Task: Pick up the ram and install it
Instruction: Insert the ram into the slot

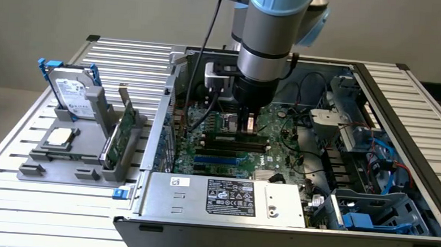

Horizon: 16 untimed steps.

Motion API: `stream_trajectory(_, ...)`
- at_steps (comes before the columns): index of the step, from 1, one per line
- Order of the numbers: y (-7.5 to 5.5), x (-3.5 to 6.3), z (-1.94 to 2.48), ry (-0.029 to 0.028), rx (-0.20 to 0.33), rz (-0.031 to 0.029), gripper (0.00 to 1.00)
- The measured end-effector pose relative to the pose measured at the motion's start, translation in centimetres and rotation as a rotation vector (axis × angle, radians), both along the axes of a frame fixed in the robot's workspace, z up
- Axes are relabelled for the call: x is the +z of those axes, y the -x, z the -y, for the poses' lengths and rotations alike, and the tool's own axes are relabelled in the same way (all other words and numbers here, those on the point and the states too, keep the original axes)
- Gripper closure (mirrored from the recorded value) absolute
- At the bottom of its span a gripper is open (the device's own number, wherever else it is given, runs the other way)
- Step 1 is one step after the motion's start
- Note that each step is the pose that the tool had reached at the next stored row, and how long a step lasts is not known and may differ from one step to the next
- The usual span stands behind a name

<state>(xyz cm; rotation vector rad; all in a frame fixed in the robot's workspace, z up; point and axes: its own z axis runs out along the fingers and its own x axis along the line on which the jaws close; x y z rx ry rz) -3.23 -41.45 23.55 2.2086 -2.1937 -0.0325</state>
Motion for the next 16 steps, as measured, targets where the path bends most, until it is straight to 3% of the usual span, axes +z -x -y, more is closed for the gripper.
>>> stream_trajectory(16,0.0,-0.93,-0.09,0.0001,0.015,0.0002,0.86)
